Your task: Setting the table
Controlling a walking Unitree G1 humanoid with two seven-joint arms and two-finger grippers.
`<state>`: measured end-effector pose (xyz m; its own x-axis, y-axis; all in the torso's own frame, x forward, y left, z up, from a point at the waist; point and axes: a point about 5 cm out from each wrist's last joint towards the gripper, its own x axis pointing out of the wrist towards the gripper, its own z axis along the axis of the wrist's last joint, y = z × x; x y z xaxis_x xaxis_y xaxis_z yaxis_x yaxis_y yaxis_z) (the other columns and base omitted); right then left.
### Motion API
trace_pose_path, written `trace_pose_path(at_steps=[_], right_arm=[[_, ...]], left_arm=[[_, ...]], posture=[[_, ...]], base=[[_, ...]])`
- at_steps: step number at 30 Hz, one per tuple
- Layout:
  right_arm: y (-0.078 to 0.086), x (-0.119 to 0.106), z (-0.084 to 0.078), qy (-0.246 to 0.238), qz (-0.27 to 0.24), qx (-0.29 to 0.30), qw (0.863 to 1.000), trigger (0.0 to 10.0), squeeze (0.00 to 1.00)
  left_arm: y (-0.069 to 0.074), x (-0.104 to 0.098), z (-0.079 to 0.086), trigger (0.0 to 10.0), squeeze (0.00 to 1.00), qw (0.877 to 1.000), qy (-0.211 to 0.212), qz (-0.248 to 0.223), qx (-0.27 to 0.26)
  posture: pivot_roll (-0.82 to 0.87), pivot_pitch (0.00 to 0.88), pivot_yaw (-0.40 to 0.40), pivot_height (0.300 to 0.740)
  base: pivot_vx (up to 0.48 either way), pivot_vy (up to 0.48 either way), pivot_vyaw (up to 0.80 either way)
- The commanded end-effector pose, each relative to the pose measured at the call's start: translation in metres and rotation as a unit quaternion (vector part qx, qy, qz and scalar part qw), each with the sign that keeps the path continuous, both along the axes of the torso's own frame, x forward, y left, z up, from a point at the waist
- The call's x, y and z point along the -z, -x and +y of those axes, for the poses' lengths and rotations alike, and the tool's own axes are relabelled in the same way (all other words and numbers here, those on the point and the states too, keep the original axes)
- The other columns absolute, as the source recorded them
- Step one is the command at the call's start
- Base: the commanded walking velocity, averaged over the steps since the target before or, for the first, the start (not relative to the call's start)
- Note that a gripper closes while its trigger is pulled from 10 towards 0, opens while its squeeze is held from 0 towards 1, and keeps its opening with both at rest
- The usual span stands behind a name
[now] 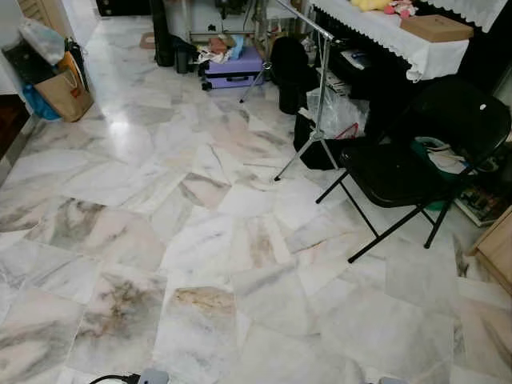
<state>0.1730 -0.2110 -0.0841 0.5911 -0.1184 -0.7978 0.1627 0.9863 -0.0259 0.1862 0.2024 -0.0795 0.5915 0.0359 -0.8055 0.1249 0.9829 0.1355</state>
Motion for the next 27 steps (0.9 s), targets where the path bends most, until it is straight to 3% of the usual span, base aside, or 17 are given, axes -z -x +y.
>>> trace_pose_path(at_steps=[1,6,19,22,27], right_arm=[[-0.008,0.001,0.027,-0.106,-0.006,0.066,0.992,10.0,0.0],[-0.012,-0.001,0.024,-0.105,-0.014,0.074,0.992,10.0,0.0],[-0.016,-0.002,0.028,-0.102,-0.013,0.055,0.993,10.0,0.0],[-0.013,-0.001,0.025,-0.1,-0.01,0.06,0.993,10.0,0.0],[-0.012,0.0,0.024,-0.096,-0.004,0.061,0.993,10.0,0.0]], left_arm=[[-0.017,-0.01,0.002,10.0,0.0,0.997,0.048,-0.037,-0.05],[-0.015,-0.008,0.002,10.0,0.0,0.997,0.05,-0.032,-0.054],[-0.029,-0.017,0.007,10.0,0.0,0.995,0.035,-0.06,-0.065],[-0.029,-0.017,0.008,10.0,0.0,0.997,0.017,-0.056,-0.059],[-0.031,-0.018,0.006,10.0,0.0,0.995,0.028,-0.061,-0.072]], posture=[[0.11,0.072,-0.054,0.74],[0.11,0.092,-0.057,0.74],[0.1,0.083,-0.05,0.74],[0.1,0.081,-0.055,0.74],[0.11,0.082,-0.062,0.74]], base=[[0.0,0.0,-0.72],[0.0,0.0,-0.72],[0.0,0.0,-0.72],[0.0,-0.365,-0.72],[0.0,-0.285,-0.72]])
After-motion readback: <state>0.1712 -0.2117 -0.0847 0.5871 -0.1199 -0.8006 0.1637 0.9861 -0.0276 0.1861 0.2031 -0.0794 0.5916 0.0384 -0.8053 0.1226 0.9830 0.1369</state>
